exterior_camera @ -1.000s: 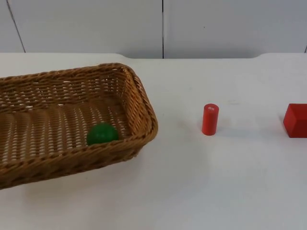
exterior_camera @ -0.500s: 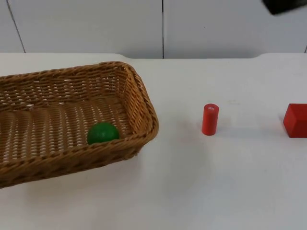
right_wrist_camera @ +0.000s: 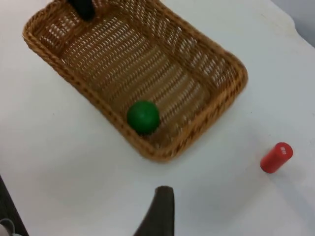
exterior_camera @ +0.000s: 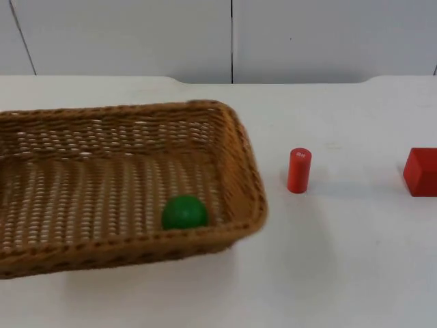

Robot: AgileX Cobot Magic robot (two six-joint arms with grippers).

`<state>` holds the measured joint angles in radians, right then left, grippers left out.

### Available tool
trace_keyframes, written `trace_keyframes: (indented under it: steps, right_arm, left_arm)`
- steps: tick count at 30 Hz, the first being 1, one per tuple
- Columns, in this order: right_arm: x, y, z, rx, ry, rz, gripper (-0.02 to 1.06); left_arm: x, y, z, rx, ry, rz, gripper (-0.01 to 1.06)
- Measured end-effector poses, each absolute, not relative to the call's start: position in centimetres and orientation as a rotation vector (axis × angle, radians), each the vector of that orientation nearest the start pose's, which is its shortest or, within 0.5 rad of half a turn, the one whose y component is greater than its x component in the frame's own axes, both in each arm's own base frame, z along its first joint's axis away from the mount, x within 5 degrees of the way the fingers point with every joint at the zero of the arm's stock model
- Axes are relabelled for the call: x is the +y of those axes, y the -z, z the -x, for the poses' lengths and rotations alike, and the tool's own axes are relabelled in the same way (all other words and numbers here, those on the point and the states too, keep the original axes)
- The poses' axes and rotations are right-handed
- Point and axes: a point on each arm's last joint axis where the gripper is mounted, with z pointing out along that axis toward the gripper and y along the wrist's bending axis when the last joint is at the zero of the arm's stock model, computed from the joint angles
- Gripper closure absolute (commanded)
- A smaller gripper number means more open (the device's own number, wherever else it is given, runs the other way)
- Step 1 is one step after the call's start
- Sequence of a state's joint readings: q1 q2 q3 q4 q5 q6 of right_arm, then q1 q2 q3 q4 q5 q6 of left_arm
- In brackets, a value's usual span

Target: Pick up the basket with the left hand and place the object to the left of the red cylinder into the basket with the right hand.

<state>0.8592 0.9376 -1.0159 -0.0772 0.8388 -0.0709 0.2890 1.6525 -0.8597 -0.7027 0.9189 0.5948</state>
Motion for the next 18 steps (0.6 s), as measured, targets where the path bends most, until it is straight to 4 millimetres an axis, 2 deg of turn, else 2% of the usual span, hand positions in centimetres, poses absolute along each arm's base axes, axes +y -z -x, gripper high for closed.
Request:
trace_keyframes:
  steps: [2, 3, 5, 8, 9, 13, 18]
  right_arm:
    - [13.2, -38.0, -12.1, 2.008, -0.333, 1.038, 0.28]
    - [13.2, -38.0, -12.1, 2.008, -0.333, 1.038, 0.28]
    - [13.2, -38.0, -12.1, 2.008, -0.333, 1.038, 0.28]
    - [13.2, -38.0, -12.0, 2.015, -0.33, 1.041, 0.28]
    - [13.2, -38.0, -12.0, 2.015, -0.33, 1.041, 0.28]
    - [13.1, -37.9, -12.0, 2.02, -0.328, 1.043, 0.28]
    - [13.1, -37.9, -12.0, 2.02, -0.328, 1.043, 0.28]
  left_arm:
    - [1.6, -17.8, -27.9, 2.842, 0.766, 0.16, 1.05]
    - [1.6, -17.8, -27.9, 2.842, 0.766, 0.16, 1.05]
    - [-0.2, -17.8, -28.3, 2.831, 0.777, 0.109, 1.05]
    - [-2.4, -16.9, -28.3, 2.836, 0.759, 0.069, 1.05]
    - [-2.4, -16.9, -28.3, 2.836, 0.759, 0.069, 1.05]
    - [-4.2, -14.0, -26.9, 2.897, 0.705, 0.074, 1.05]
    - [-4.5, -11.6, -26.4, 2.948, 0.652, 0.077, 1.05]
